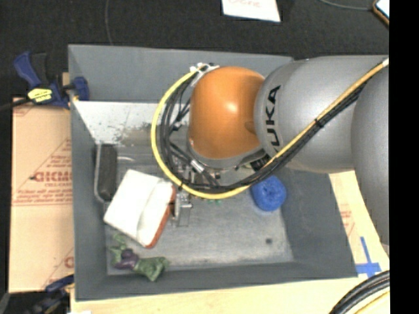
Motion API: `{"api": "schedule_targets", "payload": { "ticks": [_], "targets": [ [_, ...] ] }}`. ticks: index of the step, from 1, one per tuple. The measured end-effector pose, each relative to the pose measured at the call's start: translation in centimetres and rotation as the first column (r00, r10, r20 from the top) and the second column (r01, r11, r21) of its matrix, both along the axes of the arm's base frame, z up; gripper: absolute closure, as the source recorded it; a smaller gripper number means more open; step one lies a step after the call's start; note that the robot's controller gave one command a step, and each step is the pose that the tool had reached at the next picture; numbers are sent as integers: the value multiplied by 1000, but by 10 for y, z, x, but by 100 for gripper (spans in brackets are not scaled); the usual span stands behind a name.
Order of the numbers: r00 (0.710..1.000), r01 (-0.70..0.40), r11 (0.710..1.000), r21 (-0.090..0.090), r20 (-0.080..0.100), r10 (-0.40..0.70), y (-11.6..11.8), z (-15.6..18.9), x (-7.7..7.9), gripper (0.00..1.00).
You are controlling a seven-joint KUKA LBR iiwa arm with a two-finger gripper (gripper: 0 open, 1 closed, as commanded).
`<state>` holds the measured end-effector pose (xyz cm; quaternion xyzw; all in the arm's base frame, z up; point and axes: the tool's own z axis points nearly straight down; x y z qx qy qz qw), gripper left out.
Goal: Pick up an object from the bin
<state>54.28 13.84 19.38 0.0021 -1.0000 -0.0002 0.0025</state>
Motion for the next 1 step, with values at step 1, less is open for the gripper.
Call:
{"api": "schedule_targets", "payload": {
  "ticks": [1],
  "targets": [
    [1000,5,1000,1,8,-5,-1,5,2,0]
  ]
}}
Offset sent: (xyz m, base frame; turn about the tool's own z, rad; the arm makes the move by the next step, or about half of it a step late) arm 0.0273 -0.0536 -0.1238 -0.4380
